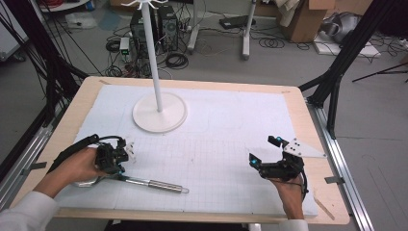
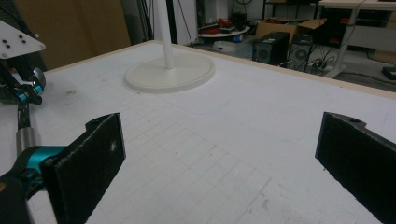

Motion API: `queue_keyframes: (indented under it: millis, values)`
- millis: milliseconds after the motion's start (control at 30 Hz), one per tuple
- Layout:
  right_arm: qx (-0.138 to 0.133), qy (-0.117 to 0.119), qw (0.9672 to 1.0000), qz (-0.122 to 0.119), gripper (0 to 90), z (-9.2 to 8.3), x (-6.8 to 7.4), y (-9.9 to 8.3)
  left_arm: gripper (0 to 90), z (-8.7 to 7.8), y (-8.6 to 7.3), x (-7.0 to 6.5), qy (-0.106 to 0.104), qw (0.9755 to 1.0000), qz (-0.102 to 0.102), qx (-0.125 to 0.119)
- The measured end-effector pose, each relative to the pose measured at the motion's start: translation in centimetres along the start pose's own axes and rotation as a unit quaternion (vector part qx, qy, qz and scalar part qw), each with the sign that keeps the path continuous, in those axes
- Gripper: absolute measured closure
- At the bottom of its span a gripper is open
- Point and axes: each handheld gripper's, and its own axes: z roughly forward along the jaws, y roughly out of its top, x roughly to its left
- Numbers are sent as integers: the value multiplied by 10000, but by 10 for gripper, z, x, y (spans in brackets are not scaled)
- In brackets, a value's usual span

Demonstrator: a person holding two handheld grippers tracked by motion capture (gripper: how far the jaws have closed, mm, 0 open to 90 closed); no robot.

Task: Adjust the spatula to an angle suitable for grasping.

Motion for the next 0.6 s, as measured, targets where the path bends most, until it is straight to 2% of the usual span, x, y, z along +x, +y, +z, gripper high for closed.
queue_keyframes:
  millis: [133, 367, 433, 500, 600]
  values:
    - [14, 14, 10000, 3, 4, 0, 0, 0, 896, -4, -1, -1, 44, 9999, -43, -148]
    - [1, 7, 10000, -8, 4, 0, 0, 0, 895, -25, 1, -2, 206, 9989, 50, -412]
    - [1, 6, 10000, 0, 4, 0, 1, 0, 894, -32, 1, -2, 197, 9986, 114, -477]
    - [3, 8, 10000, -3, 4, 0, 1, 0, 850, -37, 1, -2, 131, 9981, 138, -579]
    - [7, 10, 10000, 0, 4, 0, 0, 0, 818, -44, -1, -2, 184, 9974, 213, -668]
